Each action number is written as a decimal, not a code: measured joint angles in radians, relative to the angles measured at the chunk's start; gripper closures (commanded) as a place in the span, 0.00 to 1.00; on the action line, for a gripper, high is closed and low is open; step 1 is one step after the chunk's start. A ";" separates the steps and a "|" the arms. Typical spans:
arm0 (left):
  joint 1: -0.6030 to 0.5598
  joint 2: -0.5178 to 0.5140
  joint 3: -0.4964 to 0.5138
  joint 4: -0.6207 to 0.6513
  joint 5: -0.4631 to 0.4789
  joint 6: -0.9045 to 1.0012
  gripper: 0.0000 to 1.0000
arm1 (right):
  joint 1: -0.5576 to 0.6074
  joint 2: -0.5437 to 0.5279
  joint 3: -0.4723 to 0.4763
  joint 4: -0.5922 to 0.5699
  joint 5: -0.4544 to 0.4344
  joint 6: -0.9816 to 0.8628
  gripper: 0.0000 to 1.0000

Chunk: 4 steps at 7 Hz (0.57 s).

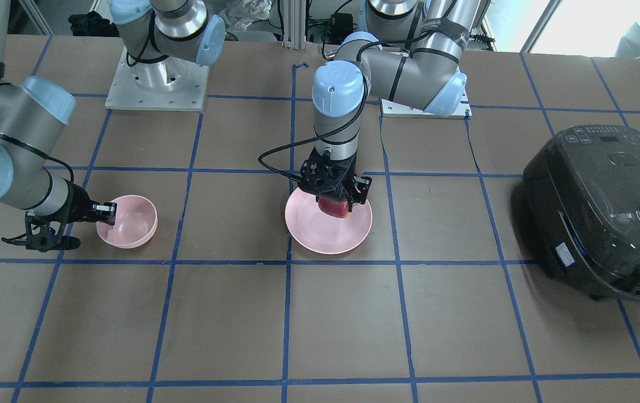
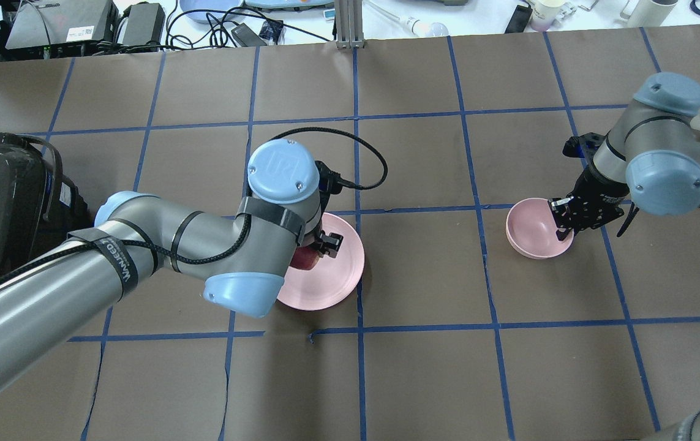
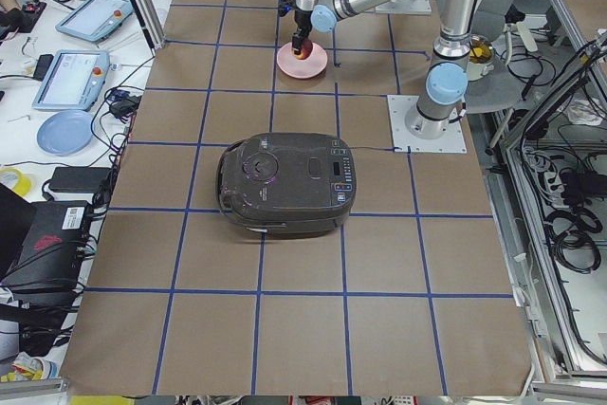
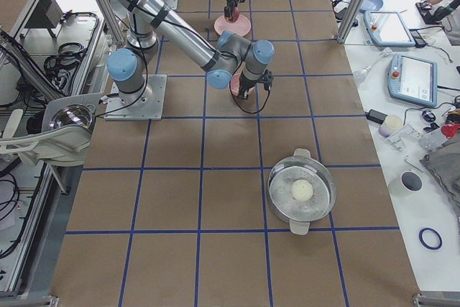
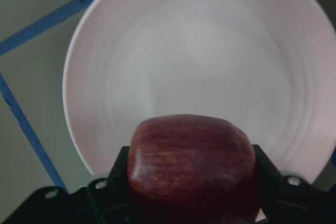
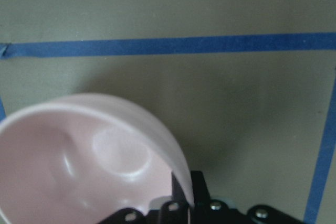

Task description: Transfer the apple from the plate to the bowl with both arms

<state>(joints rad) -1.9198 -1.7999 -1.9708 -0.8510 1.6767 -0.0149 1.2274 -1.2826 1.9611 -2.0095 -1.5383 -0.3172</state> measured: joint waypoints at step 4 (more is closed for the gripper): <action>0.014 -0.018 0.211 -0.262 -0.021 -0.354 0.80 | 0.063 -0.021 -0.132 0.181 0.131 0.050 1.00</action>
<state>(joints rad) -1.9058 -1.8184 -1.7595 -1.1130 1.6558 -0.3686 1.2907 -1.3040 1.8293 -1.8281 -1.4074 -0.2671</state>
